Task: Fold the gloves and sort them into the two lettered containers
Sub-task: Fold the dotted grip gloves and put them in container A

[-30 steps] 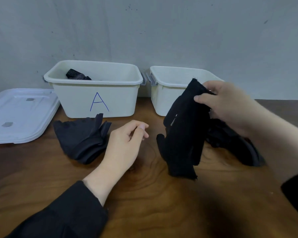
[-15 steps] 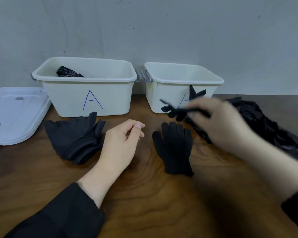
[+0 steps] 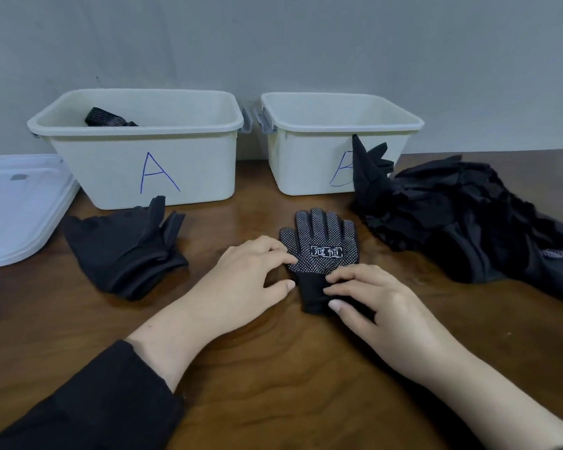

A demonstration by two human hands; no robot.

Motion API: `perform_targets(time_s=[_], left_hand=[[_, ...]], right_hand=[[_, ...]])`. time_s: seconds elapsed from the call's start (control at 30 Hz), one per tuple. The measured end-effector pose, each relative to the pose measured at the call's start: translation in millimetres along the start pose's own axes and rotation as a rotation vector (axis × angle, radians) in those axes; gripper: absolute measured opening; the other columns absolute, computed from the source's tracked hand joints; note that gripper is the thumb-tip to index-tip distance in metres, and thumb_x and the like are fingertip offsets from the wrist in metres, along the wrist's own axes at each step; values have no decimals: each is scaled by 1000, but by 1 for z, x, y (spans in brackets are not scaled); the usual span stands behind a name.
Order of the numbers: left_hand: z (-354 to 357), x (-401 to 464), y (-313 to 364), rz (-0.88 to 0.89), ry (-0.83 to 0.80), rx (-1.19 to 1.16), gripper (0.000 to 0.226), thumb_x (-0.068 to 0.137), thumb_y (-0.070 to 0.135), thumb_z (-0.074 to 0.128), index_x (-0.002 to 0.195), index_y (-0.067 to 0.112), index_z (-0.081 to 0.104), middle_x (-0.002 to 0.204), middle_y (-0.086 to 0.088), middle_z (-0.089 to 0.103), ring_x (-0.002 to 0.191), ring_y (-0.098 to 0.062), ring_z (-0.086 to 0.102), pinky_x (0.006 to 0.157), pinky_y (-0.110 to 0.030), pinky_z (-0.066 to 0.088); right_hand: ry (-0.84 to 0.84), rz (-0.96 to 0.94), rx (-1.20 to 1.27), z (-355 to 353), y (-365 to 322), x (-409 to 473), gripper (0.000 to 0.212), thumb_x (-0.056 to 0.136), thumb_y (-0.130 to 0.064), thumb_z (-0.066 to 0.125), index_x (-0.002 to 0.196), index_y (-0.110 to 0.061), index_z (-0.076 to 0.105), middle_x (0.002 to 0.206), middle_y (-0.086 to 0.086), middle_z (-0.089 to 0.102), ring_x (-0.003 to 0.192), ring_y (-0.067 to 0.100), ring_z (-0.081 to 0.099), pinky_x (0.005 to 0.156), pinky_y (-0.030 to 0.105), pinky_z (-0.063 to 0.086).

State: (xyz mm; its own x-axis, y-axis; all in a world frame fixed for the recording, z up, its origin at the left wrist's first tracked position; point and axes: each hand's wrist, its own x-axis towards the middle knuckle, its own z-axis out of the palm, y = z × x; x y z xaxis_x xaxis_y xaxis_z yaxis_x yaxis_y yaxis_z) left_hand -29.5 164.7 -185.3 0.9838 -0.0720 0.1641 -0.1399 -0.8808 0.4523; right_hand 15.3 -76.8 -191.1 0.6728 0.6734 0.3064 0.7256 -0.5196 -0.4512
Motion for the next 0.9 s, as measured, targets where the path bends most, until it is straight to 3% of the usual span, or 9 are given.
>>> perform_targets(time_s=[0.1,0.17,0.3,0.47,0.57,0.63,0.73,0.8,0.9], left_hand=[[1,0,0,36,66,-15,32,98,36,55,130,37,60,134,19,45,126,-3,38,113,-35,29],[-1,0,2,103,109,-34,30,99,38,50,126,36,63,129,19,47,123,-2,39,110,-33,31],[3,-1,7,197,-39,29,57,91,63,33,135,36,58,136,23,42,132,3,27,111,-27,18],[4,-2,15,199,-89,101,71,83,79,34,139,40,51,138,26,34,132,5,20,114,-25,15],[9,0,20,189,-91,149,75,81,80,36,144,40,44,133,25,32,127,2,23,110,-25,18],[15,3,24,195,-28,144,57,86,70,43,134,41,55,124,22,39,119,-2,34,105,-29,28],[17,6,25,196,73,73,13,94,40,59,102,37,68,107,20,51,101,-4,45,93,-35,38],[17,8,23,169,80,19,8,95,34,60,95,37,68,102,20,55,100,-4,47,93,-34,37],[16,9,23,111,106,-78,9,95,32,60,93,37,68,95,20,61,99,-4,51,93,-32,38]], right_hand=[[-15,4,45,-7,3,-1,41,94,-54,53,123,-31,71,133,-27,48,131,0,43,111,23,33],[-47,-25,40,-13,8,0,42,93,-55,57,126,-32,69,131,-27,48,131,4,45,110,27,35],[-204,-32,-20,-20,23,3,51,88,-61,59,133,-38,62,132,-33,45,131,-1,41,112,30,34],[-78,-117,-148,-9,23,8,29,93,-41,60,116,-29,72,118,-22,56,109,3,53,92,37,47],[-13,-120,-151,-6,20,12,20,95,-35,57,105,-24,70,112,-18,56,100,8,55,87,36,46],[1,-124,-126,-7,21,13,20,97,-38,53,102,-25,69,112,-20,55,101,8,54,90,33,43],[-48,-112,-82,-10,23,12,24,96,-50,53,107,-33,66,116,-25,53,111,4,52,99,28,35],[-94,-97,-84,-11,24,12,33,92,-61,57,116,-39,62,119,-28,52,116,2,49,102,28,32],[-43,-65,-46,-10,28,17,29,89,-54,62,116,-42,61,107,-28,56,108,1,52,98,29,37]])
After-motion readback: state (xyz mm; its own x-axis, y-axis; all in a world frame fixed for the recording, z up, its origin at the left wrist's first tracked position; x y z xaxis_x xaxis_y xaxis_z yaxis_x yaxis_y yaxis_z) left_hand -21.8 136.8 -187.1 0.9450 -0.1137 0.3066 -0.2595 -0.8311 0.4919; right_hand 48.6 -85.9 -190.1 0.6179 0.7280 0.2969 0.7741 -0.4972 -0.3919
